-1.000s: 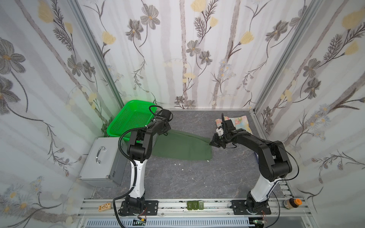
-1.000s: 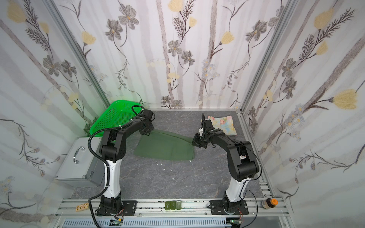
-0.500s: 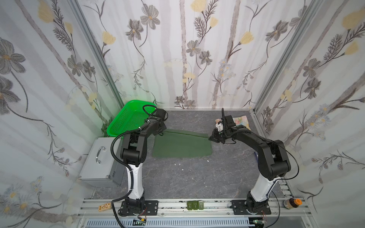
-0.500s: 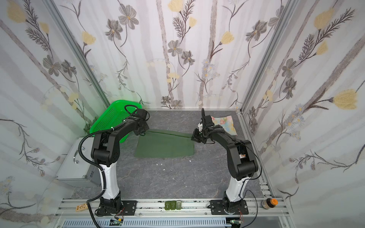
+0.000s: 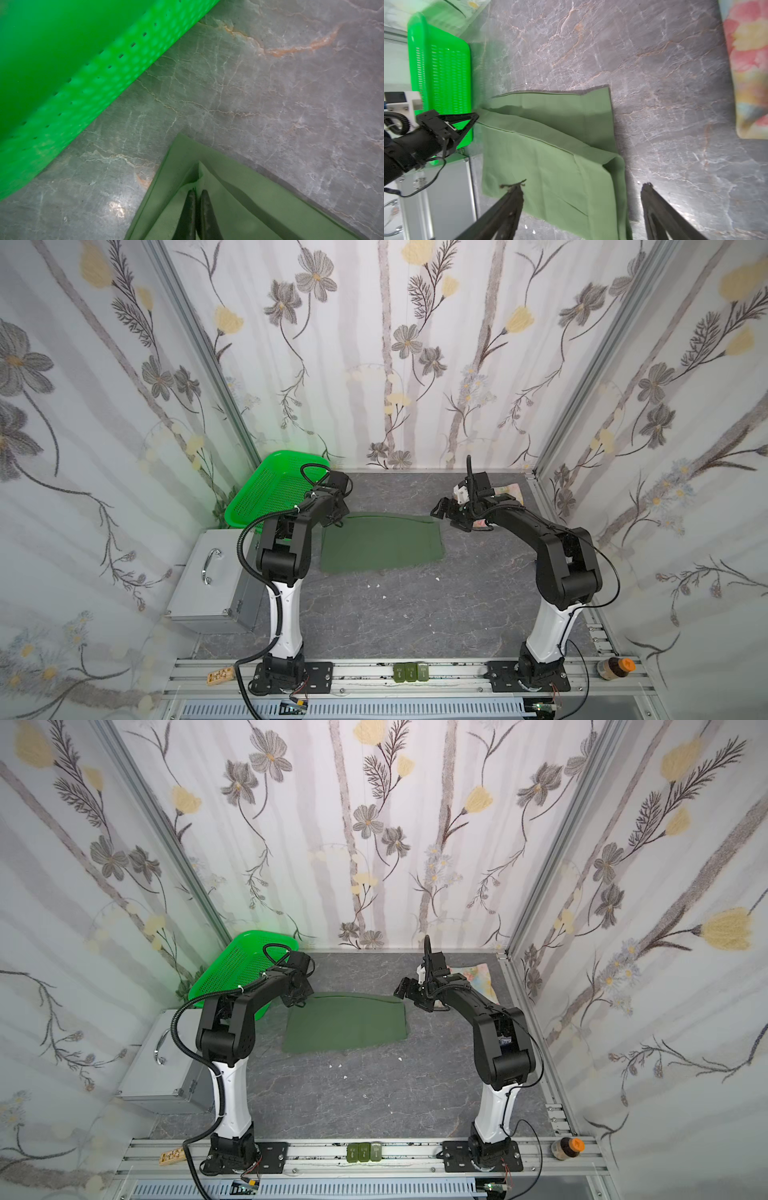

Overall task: Fold and stack skirts
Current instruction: Fold the skirt at the center of the table.

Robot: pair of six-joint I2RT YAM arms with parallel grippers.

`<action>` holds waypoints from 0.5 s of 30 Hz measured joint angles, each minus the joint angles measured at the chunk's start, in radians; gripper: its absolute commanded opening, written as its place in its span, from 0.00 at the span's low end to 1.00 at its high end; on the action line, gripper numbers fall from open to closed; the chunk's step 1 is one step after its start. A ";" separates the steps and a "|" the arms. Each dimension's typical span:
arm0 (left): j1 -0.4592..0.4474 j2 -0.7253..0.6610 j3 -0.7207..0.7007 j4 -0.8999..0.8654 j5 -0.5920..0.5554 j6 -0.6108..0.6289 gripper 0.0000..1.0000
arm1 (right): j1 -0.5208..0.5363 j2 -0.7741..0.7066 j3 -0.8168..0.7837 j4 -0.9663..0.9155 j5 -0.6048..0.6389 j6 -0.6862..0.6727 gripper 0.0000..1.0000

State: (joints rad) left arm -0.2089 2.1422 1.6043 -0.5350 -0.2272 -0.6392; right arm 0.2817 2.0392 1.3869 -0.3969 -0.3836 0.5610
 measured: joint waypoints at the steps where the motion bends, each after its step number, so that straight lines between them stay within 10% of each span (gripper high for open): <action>1: 0.002 0.000 0.000 0.000 -0.002 0.000 0.00 | 0.002 0.003 0.005 -0.010 0.020 -0.016 0.79; 5: 0.006 0.000 0.000 0.000 -0.005 0.003 0.00 | 0.014 0.048 0.059 -0.049 0.105 -0.071 0.66; 15: 0.006 -0.008 0.000 0.000 -0.005 0.008 0.00 | 0.035 0.126 0.111 -0.053 0.154 -0.167 0.69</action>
State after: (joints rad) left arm -0.2031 2.1345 1.6043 -0.5354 -0.2317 -0.6315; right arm 0.3168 2.1654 1.4979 -0.4496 -0.2295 0.3939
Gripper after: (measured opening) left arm 0.052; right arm 0.710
